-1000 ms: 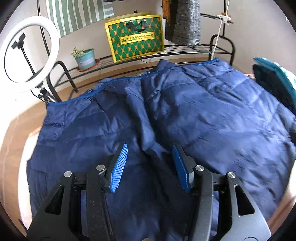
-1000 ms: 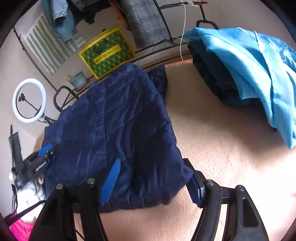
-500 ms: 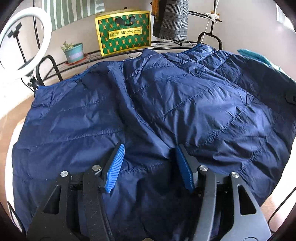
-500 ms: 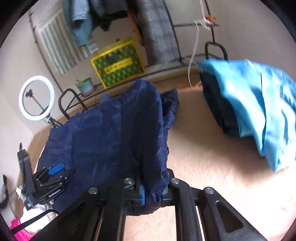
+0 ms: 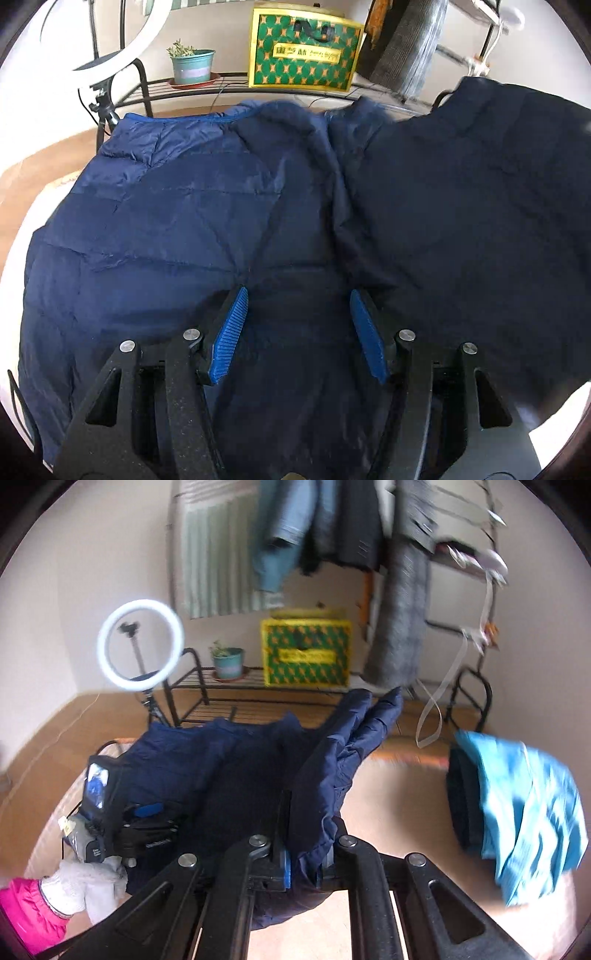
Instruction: Fold large clothes
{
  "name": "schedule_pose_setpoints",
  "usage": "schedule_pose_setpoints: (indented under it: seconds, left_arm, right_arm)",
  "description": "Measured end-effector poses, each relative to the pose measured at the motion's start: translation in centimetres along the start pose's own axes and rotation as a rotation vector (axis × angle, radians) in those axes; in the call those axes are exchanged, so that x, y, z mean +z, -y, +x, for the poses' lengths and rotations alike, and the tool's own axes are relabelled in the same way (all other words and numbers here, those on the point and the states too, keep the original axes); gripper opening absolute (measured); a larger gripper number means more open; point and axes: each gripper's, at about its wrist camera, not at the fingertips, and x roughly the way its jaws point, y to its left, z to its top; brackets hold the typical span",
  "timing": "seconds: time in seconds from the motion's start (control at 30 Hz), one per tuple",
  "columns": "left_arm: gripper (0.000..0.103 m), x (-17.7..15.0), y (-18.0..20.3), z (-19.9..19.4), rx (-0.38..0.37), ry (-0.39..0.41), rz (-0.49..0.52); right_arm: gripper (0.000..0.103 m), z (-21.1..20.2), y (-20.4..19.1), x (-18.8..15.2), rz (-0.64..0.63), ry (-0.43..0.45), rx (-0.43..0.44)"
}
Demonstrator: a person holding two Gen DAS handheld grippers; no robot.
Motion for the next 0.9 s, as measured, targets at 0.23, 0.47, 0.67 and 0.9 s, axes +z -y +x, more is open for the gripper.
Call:
schedule_pose_setpoints:
  seconds: [0.23, 0.47, 0.67, 0.9]
  left_arm:
    - [0.06, -0.6, -6.3, -9.4, 0.076, 0.138, -0.02]
    - [0.06, -3.6, -15.4, -17.4, 0.167, 0.207, -0.115]
    - [0.06, -7.4, -20.6, -20.8, 0.233, 0.191, -0.165]
    - [0.06, -9.9, -22.9, -21.7, 0.26, 0.177, -0.206]
  right_arm:
    - [0.006, 0.6, -7.2, 2.3, -0.121, 0.005, 0.052]
    - [0.006, 2.9, -15.7, 2.7, -0.208, -0.004, 0.15]
    - [0.005, 5.5, -22.3, 1.5, -0.285, -0.03, 0.23]
    - [0.004, 9.7, -29.4, -1.0, -0.374, -0.102, 0.293]
